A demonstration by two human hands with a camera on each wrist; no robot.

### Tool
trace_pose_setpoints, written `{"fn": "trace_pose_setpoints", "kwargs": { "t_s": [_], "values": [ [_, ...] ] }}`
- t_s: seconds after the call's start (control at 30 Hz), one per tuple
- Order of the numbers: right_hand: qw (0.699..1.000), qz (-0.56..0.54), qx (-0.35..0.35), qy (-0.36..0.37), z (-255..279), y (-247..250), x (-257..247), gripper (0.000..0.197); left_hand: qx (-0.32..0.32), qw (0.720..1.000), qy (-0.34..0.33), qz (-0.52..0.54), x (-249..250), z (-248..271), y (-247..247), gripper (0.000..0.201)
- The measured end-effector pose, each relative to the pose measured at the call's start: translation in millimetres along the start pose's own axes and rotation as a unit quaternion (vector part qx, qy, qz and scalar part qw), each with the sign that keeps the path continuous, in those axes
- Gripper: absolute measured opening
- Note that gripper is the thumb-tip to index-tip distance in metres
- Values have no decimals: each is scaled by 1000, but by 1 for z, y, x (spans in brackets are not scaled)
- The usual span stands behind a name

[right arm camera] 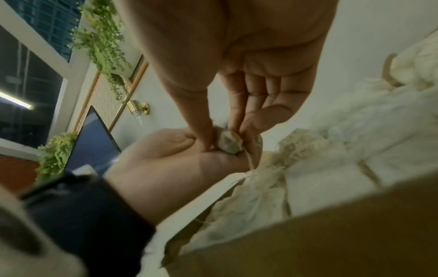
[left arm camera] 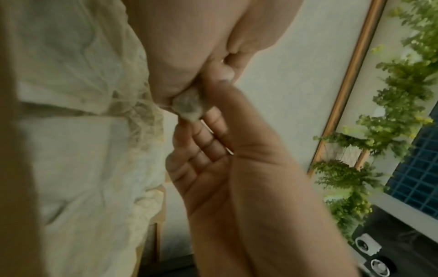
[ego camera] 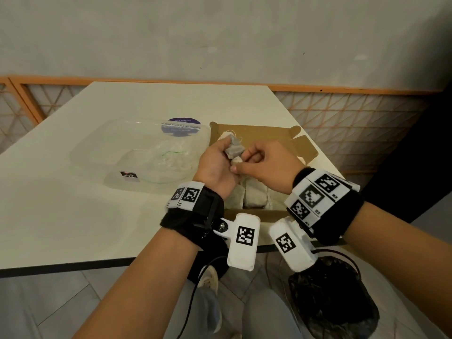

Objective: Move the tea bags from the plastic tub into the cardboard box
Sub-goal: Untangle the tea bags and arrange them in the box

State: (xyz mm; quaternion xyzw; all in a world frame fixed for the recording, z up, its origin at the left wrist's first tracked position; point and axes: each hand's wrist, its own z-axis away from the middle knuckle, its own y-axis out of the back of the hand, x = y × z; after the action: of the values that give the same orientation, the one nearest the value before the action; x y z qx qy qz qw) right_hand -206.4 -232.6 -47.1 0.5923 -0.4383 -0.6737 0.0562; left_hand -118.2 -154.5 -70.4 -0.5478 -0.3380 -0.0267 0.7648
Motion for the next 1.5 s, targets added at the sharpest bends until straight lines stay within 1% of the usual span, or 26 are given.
{"fn": "trace_pose_setpoints", "kwargs": {
  "t_s": [0.07, 0.13, 0.2, 0.27, 0.33, 0.4, 0.47, 0.57, 0.63, 0.7, 0.73, 0.77, 0.83, 0.87, 0.9, 0.93, 1.0, 1.03, 1.07, 1.13, 1.17, 1.2, 1.27, 1.37, 1.43, 1.5],
  "values": [
    [1000, -11, 13, 9, -1, 3, 3, 15, -1, 1000, -16, -5, 0, 0, -2, 30],
    [997, -80, 20, -3, 1, 10, 6, 11, 44, 998, -36, -39, 3, -2, 1, 27],
    [980, -196, 19, -42, 5, 19, 9, 11, 91, 992, -59, -61, 7, -4, 3, 21],
    [951, -298, 10, -78, 7, 26, 13, 13, 105, 989, -80, -70, 11, -3, 2, 18],
    [930, -357, -1, -92, 9, 32, 17, 14, 107, 987, -91, -78, 13, 0, -2, 16],
    [912, -400, -9, -92, 10, 35, 22, 13, 106, 982, -106, -118, 13, 3, -7, 14],
    [897, -432, -14, -89, 11, 35, 25, 13, 96, 967, -113, -207, 11, 5, -10, 16],
    [886, -457, -18, -77, 11, 37, 26, 13, 47, 940, -85, -326, 8, 3, -10, 17],
    [887, -456, -13, -72, 12, 38, 26, 12, 9, 931, -66, -360, 7, 3, -10, 13],
    [895, -441, -8, -73, 12, 38, 25, 12, -4, 923, -72, -378, 7, 5, -11, 7],
    [904, -422, -8, -73, 12, 38, 25, 12, 1, 916, -83, -393, 8, 5, -12, 6],
    [922, -380, -6, -67, 12, 39, 25, 14, 11, 905, -97, -414, 9, 4, -12, 7],
    [972, -233, 15, -36, 12, 41, 24, 21, 33, 864, -126, -487, 12, 3, -12, 10],
    [985, -167, 28, -13, 11, 42, 24, 25, 34, 840, -135, -525, 14, 3, -12, 10],
    [991, -125, 35, 6, 10, 43, 22, 28, 26, 820, -139, -555, 16, 4, -12, 10],
    [995, -97, 35, 17, 10, 44, 20, 28, 14, 806, -138, -575, 17, 5, -14, 12],
    [998, -57, 24, 28, 7, 44, 17, 21, 2, 791, -132, -597, 18, 7, -17, 13],
    [998, -44, 24, 27, 6, 44, 15, 14, 7, 794, -129, -594, 18, 9, -18, 12],
    [999, -37, 28, 22, 5, 45, 14, 9, 14, 811, -121, -572, 19, 9, -18, 11],
    [999, -28, 41, 0, 4, 50, 12, 13, 38, 870, -94, -483, 19, 11, -16, 8],
    [999, -36, 40, -10, 4, 52, 11, 13, 49, 892, -81, -441, 20, 11, -13, 8],
    [998, -53, 28, -22, 6, 55, 10, 10, 56, 906, -71, -414, 21, 11, -10, 9],
    [993, -106, -17, -48, 10, 56, 8, 11, 62, 922, -65, -376, 22, 11, -5, 12],
    [975, -173, -91, -100, 13, 45, 11, 12, 64, 940, -63, -328, 24, 11, -1, 17],
    [970, -172, -107, -132, 13, 33, 18, 13, 64, 949, -55, -303, 24, 11, -2, 13],
    [971, -150, -104, -152, 14, 21, 26, 14, 66, 957, -48, -280, 23, 12, -1, 9]
  ]
}}
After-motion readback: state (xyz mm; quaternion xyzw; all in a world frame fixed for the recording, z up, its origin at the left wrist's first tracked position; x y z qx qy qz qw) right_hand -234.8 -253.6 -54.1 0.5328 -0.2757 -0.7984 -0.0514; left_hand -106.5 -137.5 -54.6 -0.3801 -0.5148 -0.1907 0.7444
